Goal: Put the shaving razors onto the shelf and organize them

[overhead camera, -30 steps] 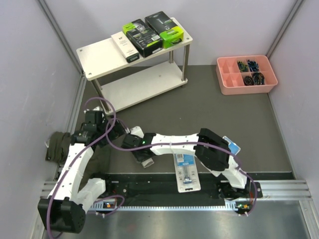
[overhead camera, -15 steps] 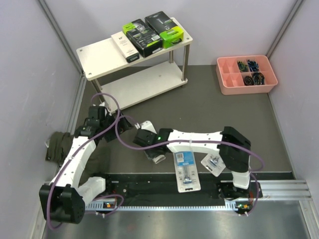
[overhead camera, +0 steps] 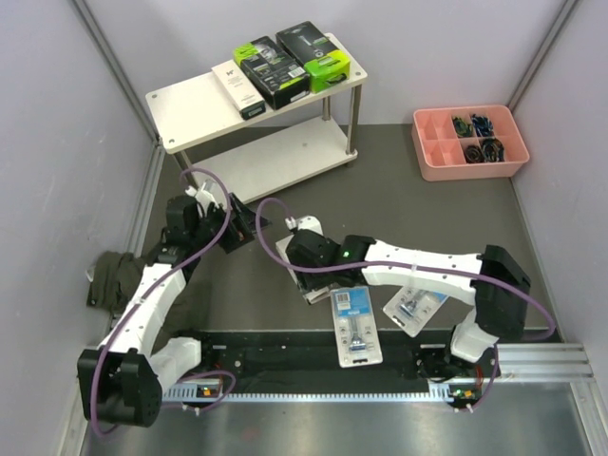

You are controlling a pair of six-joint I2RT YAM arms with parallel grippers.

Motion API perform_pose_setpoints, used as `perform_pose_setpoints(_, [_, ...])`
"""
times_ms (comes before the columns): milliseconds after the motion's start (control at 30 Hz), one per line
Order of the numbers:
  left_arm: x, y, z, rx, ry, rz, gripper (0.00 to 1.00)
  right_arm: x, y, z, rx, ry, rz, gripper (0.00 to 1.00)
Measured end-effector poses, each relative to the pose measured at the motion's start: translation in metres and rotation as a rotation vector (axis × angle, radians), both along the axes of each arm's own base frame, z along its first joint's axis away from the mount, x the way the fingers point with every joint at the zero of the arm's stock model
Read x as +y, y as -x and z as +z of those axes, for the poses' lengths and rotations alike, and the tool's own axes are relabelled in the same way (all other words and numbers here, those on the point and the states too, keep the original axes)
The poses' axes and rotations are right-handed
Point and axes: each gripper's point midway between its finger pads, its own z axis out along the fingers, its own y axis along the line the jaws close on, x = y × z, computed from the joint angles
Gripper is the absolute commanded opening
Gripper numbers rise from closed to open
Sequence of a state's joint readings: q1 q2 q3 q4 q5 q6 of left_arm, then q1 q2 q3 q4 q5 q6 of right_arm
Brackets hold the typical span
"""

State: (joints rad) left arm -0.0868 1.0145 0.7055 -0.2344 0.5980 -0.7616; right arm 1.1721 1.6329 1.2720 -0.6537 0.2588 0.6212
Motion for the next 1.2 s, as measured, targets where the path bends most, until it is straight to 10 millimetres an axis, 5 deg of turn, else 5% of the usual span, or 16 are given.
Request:
perform_pose_setpoints(333, [-0.023,0.01,0.018,-0.079,0.155,-0.13,0.97,0.0,-0.011,0.033,-0.022,-0.133,-0.011,0.26])
perform_pose_setpoints(700, [-0.034,0.018,0.028,-0.106,0.225,-0.199,0.9,0.007,-0.008,0.038,-0.006,-0.166,0.011,0.26])
perform_pose_setpoints(900, [-0.047,0.025,0.025,-0.095,0.227,-0.245,0.86,0.018,-0.012,0.06,-0.027,-0.217,0.017,0.26])
perform_pose_setpoints(1067, [-0.059,0.031,0.02,-0.077,0.223,-0.283,0.73,0.026,-0.016,0.081,-0.051,-0.26,0.023,0.26])
perform_pose_setpoints(1200, [-0.064,0.034,0.02,-0.082,0.224,-0.299,0.57,0.022,-0.014,0.077,-0.039,-0.236,0.025,0.27])
